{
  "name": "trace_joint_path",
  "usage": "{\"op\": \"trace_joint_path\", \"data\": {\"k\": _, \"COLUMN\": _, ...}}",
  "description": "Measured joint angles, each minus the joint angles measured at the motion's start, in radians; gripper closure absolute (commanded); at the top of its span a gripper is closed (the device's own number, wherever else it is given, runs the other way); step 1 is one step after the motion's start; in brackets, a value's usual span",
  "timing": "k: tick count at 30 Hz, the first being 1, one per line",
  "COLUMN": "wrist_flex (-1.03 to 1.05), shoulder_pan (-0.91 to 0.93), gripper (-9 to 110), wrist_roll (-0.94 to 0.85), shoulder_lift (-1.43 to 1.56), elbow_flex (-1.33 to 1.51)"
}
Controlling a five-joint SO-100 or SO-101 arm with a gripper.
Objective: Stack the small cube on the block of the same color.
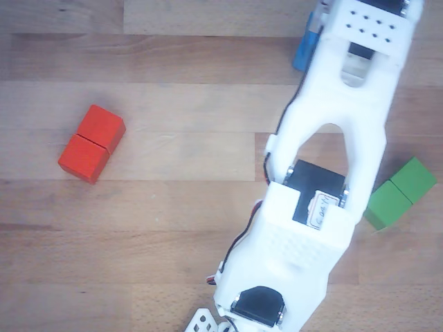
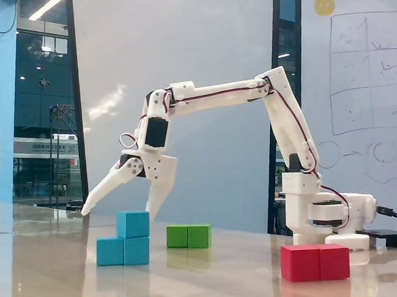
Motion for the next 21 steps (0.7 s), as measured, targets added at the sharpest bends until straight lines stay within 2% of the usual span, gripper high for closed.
{"op": "trace_joint_path", "data": {"k": 7, "wrist_flex": 0.0, "shoulder_pan": 0.129, "gripper": 59, "wrist_roll": 0.0, "shoulder_lift": 0.0, "elbow_flex": 0.0}}
{"op": "trace_joint_path", "data": {"k": 15, "wrist_flex": 0.0, "shoulder_pan": 0.169, "gripper": 59, "wrist_roll": 0.0, "shoulder_lift": 0.0, "elbow_flex": 0.0}}
{"op": "trace_joint_path", "data": {"k": 21, "wrist_flex": 0.0, "shoulder_pan": 0.169, "gripper": 69, "wrist_roll": 0.0, "shoulder_lift": 0.041, "elbow_flex": 0.014}}
